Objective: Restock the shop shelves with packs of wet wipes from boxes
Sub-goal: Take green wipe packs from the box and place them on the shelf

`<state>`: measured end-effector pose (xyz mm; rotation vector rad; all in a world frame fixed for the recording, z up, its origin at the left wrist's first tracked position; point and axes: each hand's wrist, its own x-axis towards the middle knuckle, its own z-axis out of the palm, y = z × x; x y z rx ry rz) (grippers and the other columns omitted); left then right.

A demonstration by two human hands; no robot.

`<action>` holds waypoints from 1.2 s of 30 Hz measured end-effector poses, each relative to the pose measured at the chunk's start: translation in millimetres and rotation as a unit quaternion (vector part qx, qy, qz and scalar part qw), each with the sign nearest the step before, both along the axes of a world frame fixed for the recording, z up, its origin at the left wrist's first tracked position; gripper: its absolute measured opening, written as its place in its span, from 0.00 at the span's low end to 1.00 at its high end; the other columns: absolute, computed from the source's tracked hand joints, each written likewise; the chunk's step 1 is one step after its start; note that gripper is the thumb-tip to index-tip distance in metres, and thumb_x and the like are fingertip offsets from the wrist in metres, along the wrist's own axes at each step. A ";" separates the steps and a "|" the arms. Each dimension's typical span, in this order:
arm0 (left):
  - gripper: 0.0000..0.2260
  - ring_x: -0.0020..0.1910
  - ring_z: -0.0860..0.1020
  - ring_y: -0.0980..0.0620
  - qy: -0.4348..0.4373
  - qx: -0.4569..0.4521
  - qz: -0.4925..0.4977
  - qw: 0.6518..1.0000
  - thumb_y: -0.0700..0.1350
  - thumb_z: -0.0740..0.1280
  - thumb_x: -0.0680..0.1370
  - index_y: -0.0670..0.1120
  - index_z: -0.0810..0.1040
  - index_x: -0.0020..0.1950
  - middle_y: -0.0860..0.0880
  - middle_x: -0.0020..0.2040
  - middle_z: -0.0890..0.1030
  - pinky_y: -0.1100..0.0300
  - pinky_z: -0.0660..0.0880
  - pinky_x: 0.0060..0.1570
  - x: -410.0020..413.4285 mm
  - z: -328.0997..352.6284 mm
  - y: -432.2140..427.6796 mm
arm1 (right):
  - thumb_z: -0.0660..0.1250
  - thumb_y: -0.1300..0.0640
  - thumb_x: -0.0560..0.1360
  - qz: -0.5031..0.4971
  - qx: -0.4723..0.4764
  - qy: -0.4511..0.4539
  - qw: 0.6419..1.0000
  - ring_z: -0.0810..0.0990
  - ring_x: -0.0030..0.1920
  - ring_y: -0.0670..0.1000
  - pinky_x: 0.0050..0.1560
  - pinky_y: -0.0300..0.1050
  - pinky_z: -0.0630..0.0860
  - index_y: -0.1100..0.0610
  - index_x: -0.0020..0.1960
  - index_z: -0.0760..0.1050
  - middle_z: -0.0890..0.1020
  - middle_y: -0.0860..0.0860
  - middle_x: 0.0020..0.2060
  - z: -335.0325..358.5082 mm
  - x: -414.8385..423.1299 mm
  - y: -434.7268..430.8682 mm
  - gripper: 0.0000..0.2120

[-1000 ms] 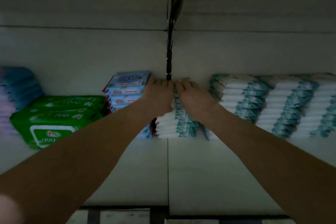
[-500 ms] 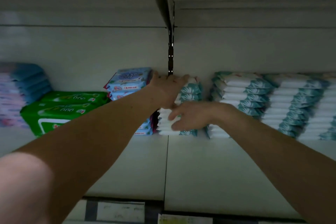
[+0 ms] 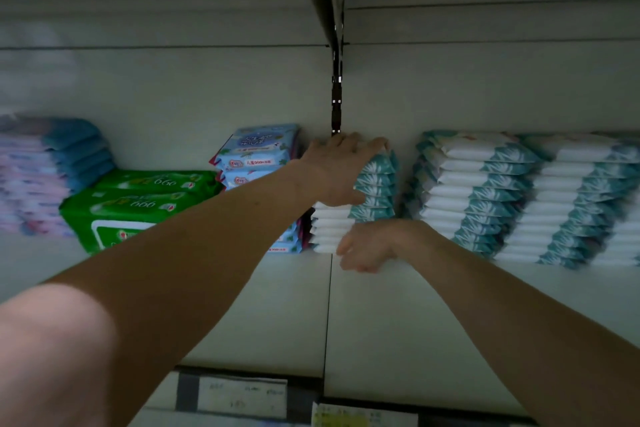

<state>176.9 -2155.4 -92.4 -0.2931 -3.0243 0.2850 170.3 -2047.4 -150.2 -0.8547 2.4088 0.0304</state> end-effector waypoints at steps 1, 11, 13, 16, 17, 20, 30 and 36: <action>0.39 0.77 0.51 0.44 -0.003 0.004 -0.004 1.000 0.54 0.64 0.78 0.52 0.40 0.78 0.43 0.78 0.50 0.40 0.54 0.72 -0.9 -3.7 -0.7 | 0.57 0.53 0.81 0.010 -0.009 0.040 0.999 0.75 0.54 0.52 0.55 0.41 0.72 0.60 0.66 0.72 0.75 0.57 0.62 -3.8 -3.6 1.1 0.18; 0.43 0.77 0.49 0.43 0.007 0.056 -0.005 0.998 0.58 0.65 0.76 0.52 0.39 0.78 0.43 0.79 0.47 0.41 0.52 0.72 -0.3 20.6 36.3 | 0.58 0.49 0.81 0.000 -0.076 0.064 0.995 0.65 0.71 0.54 0.70 0.44 0.63 0.54 0.75 0.62 0.63 0.52 0.74 8.2 3.0 37.1 0.24; 0.44 0.77 0.48 0.44 0.018 0.070 -0.031 0.997 0.59 0.66 0.76 0.51 0.38 0.78 0.44 0.79 0.45 0.43 0.50 0.73 -4.5 31.3 58.9 | 0.58 0.49 0.81 -0.005 -0.070 0.058 0.996 0.71 0.66 0.55 0.67 0.48 0.68 0.57 0.71 0.69 0.70 0.55 0.70 17.5 4.9 55.3 0.21; 0.44 0.77 0.47 0.44 0.021 0.067 -0.066 0.995 0.59 0.66 0.76 0.52 0.38 0.78 0.44 0.79 0.45 0.44 0.49 0.73 -14.2 39.0 93.5 | 0.56 0.50 0.82 -0.015 -0.051 0.050 0.997 0.73 0.64 0.56 0.64 0.48 0.70 0.59 0.68 0.72 0.74 0.55 0.66 23.6 3.6 84.0 0.20; 0.43 0.77 0.47 0.44 0.020 0.062 -0.074 0.995 0.59 0.66 0.76 0.52 0.38 0.79 0.44 0.79 0.45 0.45 0.48 0.74 -17.5 38.7 104.4 | 0.55 0.51 0.82 -0.023 -0.038 0.051 0.998 0.72 0.65 0.56 0.64 0.45 0.68 0.59 0.69 0.71 0.72 0.55 0.68 24.6 3.8 93.7 0.20; 0.43 0.77 0.48 0.44 0.008 0.046 -0.084 0.995 0.58 0.66 0.76 0.51 0.40 0.79 0.44 0.79 0.46 0.44 0.48 0.74 -27.6 33.1 133.3 | 0.50 0.54 0.84 -0.067 0.000 0.048 0.997 0.64 0.71 0.56 0.60 0.37 0.58 0.61 0.73 0.64 0.65 0.57 0.73 16.3 -5.7 121.3 0.20; 0.44 0.68 0.67 0.41 0.020 0.030 -0.106 0.994 0.57 0.71 0.73 0.54 0.46 0.79 0.43 0.72 0.65 0.49 0.67 0.64 -59.1 8.3 141.3 | 0.52 0.60 0.82 -0.114 -0.007 0.082 0.990 0.76 0.54 0.57 0.52 0.41 0.73 0.67 0.54 0.76 0.77 0.60 0.54 -30.7 -44.8 146.8 0.15; 0.43 0.66 0.68 0.42 0.038 0.051 -0.100 0.993 0.54 0.71 0.73 0.53 0.45 0.78 0.43 0.71 0.66 0.51 0.70 0.61 -56.5 4.7 122.2 | 0.58 0.60 0.79 -0.127 -0.069 0.111 0.983 0.60 0.30 0.46 0.29 0.35 0.58 0.54 0.31 0.57 0.61 0.49 0.31 -28.1 -39.9 139.2 0.19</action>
